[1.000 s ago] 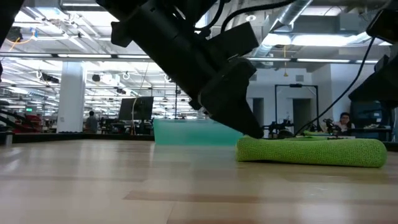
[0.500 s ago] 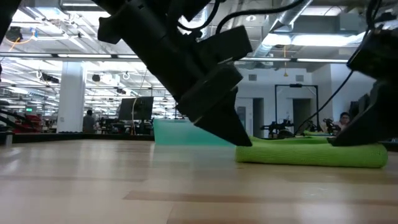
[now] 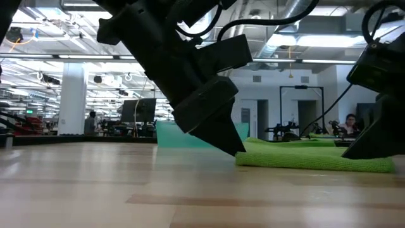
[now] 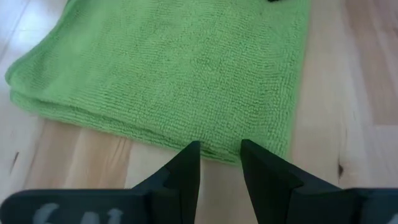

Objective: Roll microfiber towels into tight, uniform cylinder then place into a basket
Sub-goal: Roll the green microfiber cloth

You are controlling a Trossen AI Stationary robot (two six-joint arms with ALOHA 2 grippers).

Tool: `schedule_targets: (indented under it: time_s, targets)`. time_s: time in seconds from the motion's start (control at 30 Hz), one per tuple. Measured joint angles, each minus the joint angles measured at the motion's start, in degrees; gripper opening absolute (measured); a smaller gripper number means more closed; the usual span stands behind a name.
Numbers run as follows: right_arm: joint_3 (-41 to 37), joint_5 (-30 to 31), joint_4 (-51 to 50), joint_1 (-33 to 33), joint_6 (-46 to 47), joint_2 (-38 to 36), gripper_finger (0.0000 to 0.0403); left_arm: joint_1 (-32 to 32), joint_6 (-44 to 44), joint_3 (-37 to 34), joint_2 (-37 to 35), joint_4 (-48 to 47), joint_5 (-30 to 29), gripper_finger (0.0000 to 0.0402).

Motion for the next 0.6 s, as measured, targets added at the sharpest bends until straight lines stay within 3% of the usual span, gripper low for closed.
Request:
schedule_targets:
  time_s: [0.37, 0.6]
  targets:
    - [-0.3, 0.2, -3.2, 0.9, -10.3, -9.7, 0.0034, -3.4, 4.5, 0.0, -3.9, -0.7, -7.9, 0.0109]
    - [0.1, 1.1, -5.5, 5.1, -21.2, -23.0, 0.0027, -5.9, 6.4, 0.1, -7.0, 0.5, -9.3, 0.0109]
